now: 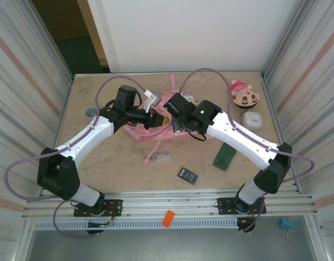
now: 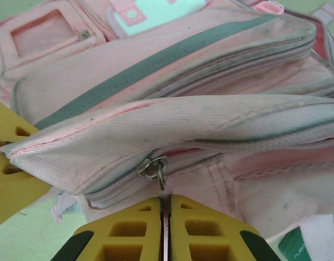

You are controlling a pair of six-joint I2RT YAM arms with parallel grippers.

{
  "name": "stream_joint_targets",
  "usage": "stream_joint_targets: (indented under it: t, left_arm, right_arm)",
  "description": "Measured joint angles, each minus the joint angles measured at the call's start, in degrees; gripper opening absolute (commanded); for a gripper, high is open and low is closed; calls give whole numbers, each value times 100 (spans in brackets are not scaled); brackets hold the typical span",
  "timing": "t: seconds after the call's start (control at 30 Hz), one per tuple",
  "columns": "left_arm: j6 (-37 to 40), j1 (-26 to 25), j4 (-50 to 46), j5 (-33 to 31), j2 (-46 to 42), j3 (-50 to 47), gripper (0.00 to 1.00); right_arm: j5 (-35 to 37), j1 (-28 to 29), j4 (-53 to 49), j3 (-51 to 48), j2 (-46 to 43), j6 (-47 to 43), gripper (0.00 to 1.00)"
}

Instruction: Pack books, pencil case, and school supplies into a backpack

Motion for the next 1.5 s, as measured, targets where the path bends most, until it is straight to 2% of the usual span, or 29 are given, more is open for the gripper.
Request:
stream_joint_targets:
  t: [0.2,0.47,0.6,0.8,0.93,1.03,1.2,1.3,1.43,1.5]
  left_arm:
    - [92,26,-74,11,0,44,0]
    - [111,39,-131,11,0,44,0]
    - [127,42,-153,11,0,44,0]
    - [127,42,-149,11,0,46,0]
    - [109,42,-129,11,0,48,0]
    - [101,42,-129,9,0,66,0]
    - [83,42,-127,9,0,98,0]
    - [81,44,-142,-9,0,107,0]
    - [83,44,-173,-20,0,107,0]
    - [85,42,-170,-26,0,107,0]
  right_arm:
    - [-7,-334,-280,9,-9,-48,10]
    - [-490,-387,195,-236,-129,-533,39]
    - [-876,-551,391,-439,-369,-636,48]
    - [-1615,-979,533,-610,-837,-579,55]
    - [-2138,-1117,697,-643,-946,-387,57]
    - [-2398,-1108,763,-660,-898,-210,57]
    - [-2430,-981,813,-632,-590,-103,54]
    - [-2367,-903,802,-581,-365,-92,47]
    - [-2334,-894,841,-560,-295,-111,26]
    - [-2321,-892,870,-538,-295,-144,20]
